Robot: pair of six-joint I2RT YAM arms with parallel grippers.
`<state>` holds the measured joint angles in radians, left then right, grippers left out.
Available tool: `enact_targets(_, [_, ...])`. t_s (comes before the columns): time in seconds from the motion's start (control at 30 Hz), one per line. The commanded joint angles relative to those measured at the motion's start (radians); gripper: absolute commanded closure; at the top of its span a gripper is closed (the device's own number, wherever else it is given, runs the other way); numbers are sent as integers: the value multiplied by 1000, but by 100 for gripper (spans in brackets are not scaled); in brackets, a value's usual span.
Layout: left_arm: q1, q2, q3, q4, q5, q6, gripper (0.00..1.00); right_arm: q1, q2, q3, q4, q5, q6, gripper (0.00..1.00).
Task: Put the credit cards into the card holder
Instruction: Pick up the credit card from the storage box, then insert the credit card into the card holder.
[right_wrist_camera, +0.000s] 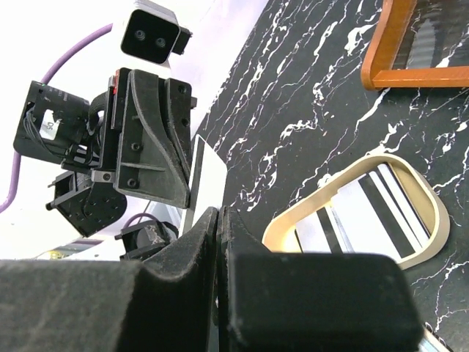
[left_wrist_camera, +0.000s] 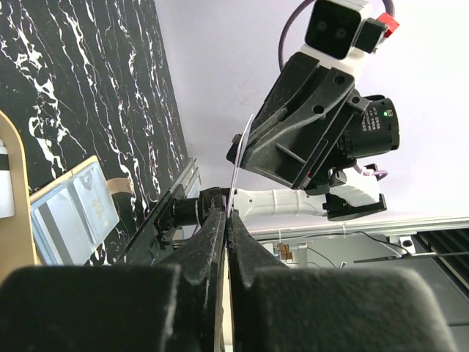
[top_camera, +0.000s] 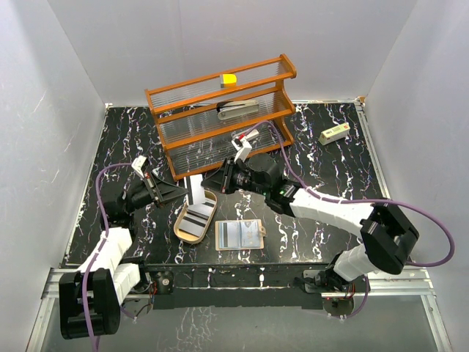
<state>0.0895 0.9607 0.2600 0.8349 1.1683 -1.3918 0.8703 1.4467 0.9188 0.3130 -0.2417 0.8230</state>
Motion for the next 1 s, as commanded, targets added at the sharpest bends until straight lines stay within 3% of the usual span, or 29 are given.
enact_targets(0.0, [-3,-26,8,51,-2,-21,100,1,-18,-2,60,-44,13,100])
enact_targets(0.07, [-3,-35,22,-25,1,27,100,-1,-31,-12,42,-33,10,94])
enact_targets(0.2, [-7,-101,99,-420,-45,298,100,-10,-86,-58,-27,16,-19,75])
enact_targets(0.27, [-13,-118,122,-517,-66,374,100,-18,-115,-87,-66,38,-36,70])
enact_targets(0.5, [-43,-127,148,-641,-118,452,100,-25,-208,-136,-225,111,-92,58])
enact_targets(0.6, [-70,-116,132,-594,-142,422,100,-25,-241,-133,-320,141,-127,56])
enact_targets(0.97, [-322,-61,189,-685,-379,437,100,-25,-280,-89,-731,309,-144,53])
